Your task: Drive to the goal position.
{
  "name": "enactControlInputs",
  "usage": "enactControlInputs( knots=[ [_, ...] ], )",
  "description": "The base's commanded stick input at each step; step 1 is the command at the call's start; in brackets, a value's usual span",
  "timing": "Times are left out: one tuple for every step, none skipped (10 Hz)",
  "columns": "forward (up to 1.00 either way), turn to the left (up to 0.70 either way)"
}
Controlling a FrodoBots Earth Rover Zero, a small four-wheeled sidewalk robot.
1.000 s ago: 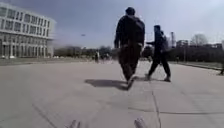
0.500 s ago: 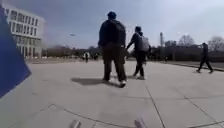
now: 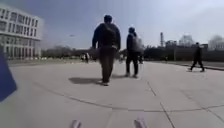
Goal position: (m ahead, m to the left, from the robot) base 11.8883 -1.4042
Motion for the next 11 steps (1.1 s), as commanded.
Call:
enactControlInputs(
  knots=[
    [0.85,0.01],
    [0.85,0.01],
    [0.85,0.01],
    [0.85,0.01],
    [0.85,0.01],
    [0.85,0.01],
    [0.85,0.01],
    [0.85,0.01],
    [0.85,-0.02],
    [0.85,-0.17],
    [0.85,-0.26]
  ],
)
